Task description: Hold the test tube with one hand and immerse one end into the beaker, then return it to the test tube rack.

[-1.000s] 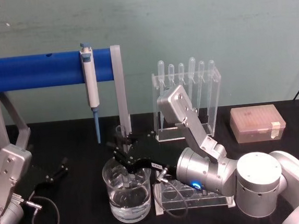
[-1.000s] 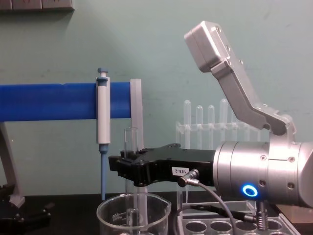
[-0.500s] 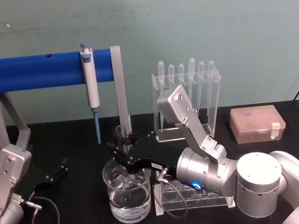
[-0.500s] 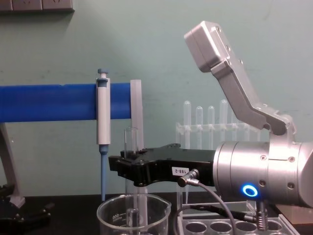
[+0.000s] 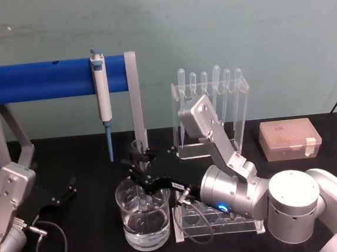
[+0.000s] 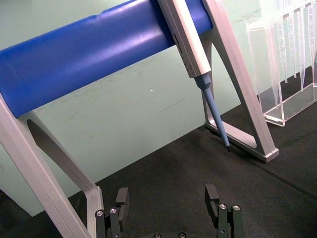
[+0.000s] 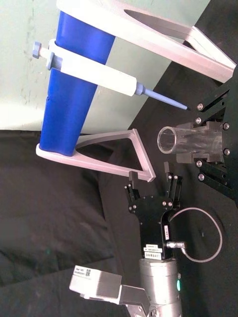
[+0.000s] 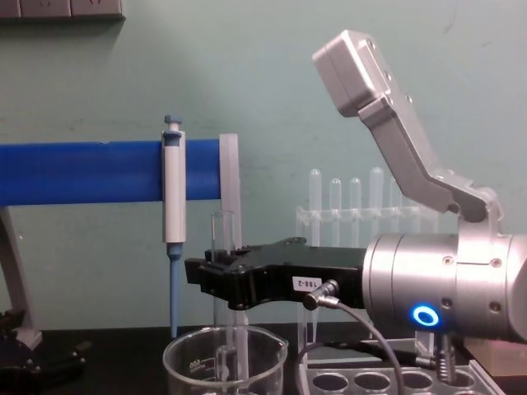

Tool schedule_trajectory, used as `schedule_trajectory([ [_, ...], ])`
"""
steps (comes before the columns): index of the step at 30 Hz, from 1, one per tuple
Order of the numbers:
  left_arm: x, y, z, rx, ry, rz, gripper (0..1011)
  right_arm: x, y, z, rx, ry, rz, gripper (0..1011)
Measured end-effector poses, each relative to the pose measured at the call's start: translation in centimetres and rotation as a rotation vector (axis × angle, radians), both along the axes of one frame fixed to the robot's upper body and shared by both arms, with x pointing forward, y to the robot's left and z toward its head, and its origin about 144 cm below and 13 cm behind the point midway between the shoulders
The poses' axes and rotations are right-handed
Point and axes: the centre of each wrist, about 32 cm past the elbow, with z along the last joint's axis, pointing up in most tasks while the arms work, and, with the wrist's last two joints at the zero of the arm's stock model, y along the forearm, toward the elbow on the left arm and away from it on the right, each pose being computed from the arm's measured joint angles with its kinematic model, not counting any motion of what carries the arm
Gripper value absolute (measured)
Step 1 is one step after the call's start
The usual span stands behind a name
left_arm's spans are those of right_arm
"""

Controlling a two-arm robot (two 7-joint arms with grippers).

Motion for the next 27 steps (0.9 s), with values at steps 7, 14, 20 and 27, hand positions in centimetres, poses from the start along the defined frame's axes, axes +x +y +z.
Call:
schedule_trajectory([
  [7,0.0,0.0,0.0,0.000,0.000,0.000,1000,-0.2,-0.1,1.3,-0.003,-0.023,0.008,224],
  [14,0.0,0.0,0.0,0.000,0.000,0.000,1000,-0.3,0.0,2.5,-0.004,-0.041,0.017,224],
  [20,0.0,0.0,0.0,0.000,0.000,0.000,1000,-0.2,0.0,3.9,-0.007,-0.059,0.020,224],
  [27,0.0,0.0,0.0,0.000,0.000,0.000,1000,-0.3,-0.2,5.9,-0.008,-0.072,0.023,225],
])
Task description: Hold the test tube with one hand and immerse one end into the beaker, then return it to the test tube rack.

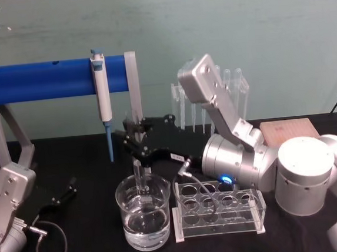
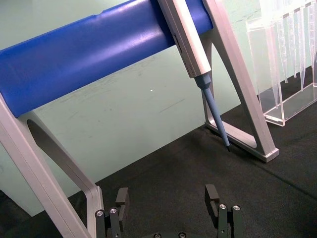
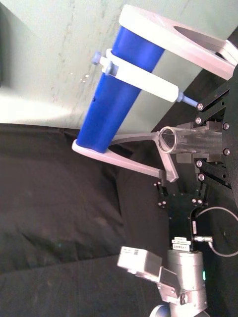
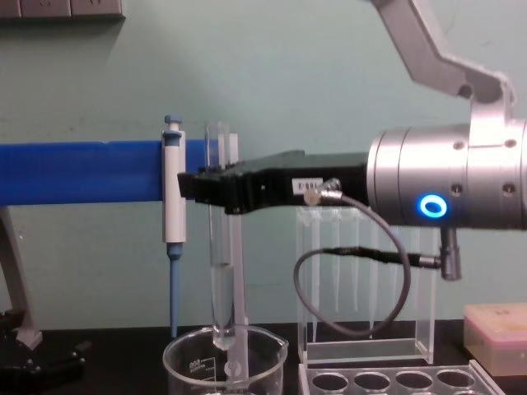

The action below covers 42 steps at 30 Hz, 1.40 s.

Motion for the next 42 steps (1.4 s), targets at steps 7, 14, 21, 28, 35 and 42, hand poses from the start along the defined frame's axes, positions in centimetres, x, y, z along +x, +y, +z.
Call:
schedule_trajectory([
  [7,0.0,0.0,0.0,0.000,0.000,0.000,1000,0.0,-0.1,1.7,-0.001,-0.017,-0.003,224],
  [14,0.0,0.0,0.0,0.000,0.000,0.000,1000,-0.2,-0.7,2.8,0.012,-0.025,-0.015,225],
  [21,0.0,0.0,0.0,0.000,0.000,0.000,1000,-0.8,-1.9,3.3,0.020,-0.037,-0.045,224],
  [28,0.0,0.0,0.0,0.000,0.000,0.000,1000,-1.7,-3.8,3.3,0.018,-0.041,-0.092,224],
  [35,0.0,0.0,0.0,0.000,0.000,0.000,1000,-2.7,-6.1,2.7,0.008,-0.031,-0.145,225],
  [42,0.0,0.0,0.0,0.000,0.000,0.000,1000,-3.5,-7.9,1.7,-0.001,-0.016,-0.195,224],
])
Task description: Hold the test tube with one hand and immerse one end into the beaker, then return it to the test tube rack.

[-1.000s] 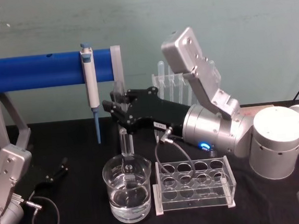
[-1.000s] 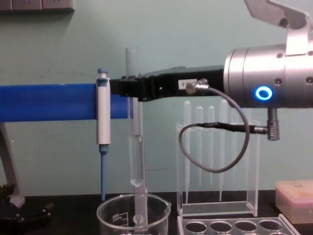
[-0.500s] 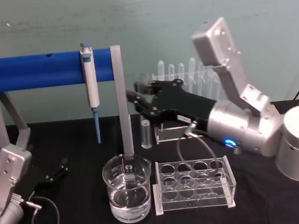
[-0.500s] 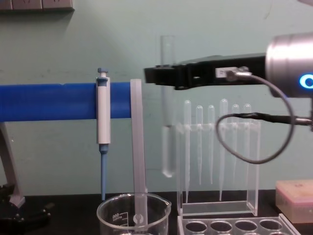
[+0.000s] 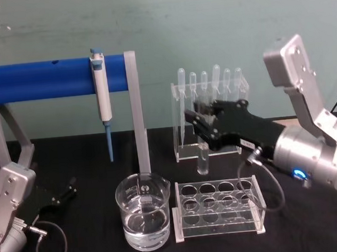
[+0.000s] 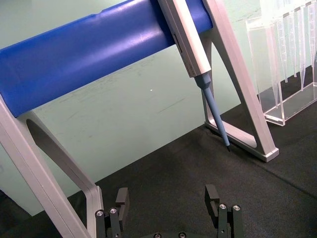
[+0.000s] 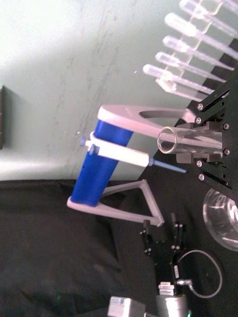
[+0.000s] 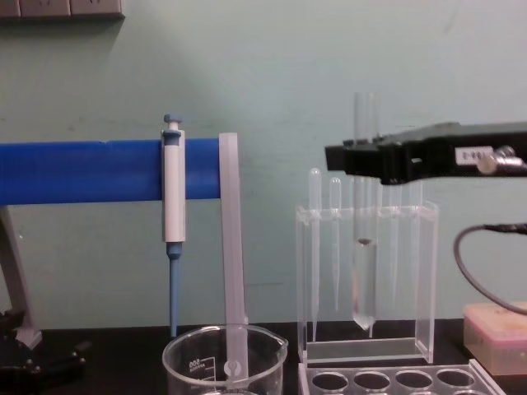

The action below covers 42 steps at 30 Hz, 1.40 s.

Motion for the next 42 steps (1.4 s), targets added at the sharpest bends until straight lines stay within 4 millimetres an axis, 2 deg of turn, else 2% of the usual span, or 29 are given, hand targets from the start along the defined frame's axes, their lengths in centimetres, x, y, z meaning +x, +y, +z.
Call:
schedule_trajectory([
  [28,0.0,0.0,0.0,0.000,0.000,0.000,1000,-1.5,-0.2,-5.0,0.018,0.035,-0.027,225],
  [42,0.0,0.0,0.0,0.000,0.000,0.000,1000,-1.5,-0.3,-6.2,0.020,0.056,-0.037,225],
])
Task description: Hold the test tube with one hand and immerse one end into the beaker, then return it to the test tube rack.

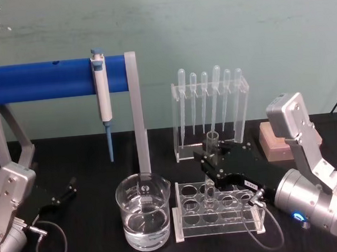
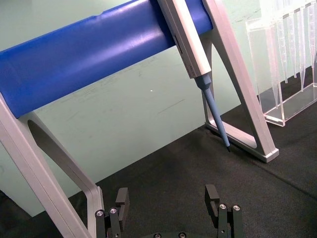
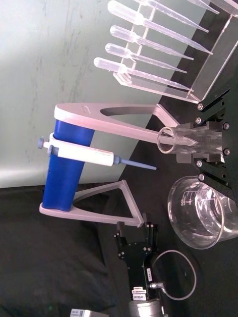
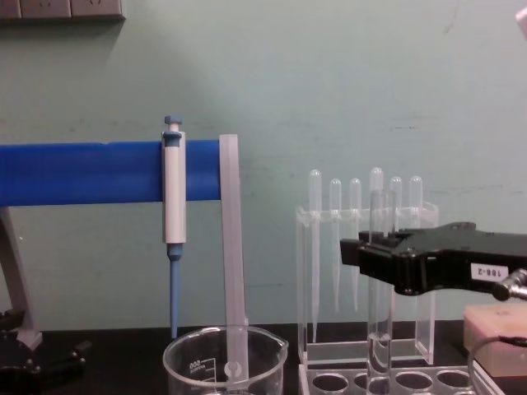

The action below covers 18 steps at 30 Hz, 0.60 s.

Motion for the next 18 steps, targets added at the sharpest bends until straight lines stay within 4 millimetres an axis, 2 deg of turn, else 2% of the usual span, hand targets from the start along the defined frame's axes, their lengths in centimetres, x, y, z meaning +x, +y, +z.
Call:
schedule_trajectory([
  [18,0.0,0.0,0.0,0.000,0.000,0.000,1000,-0.1,-0.1,-1.8,0.005,0.006,-0.009,225],
])
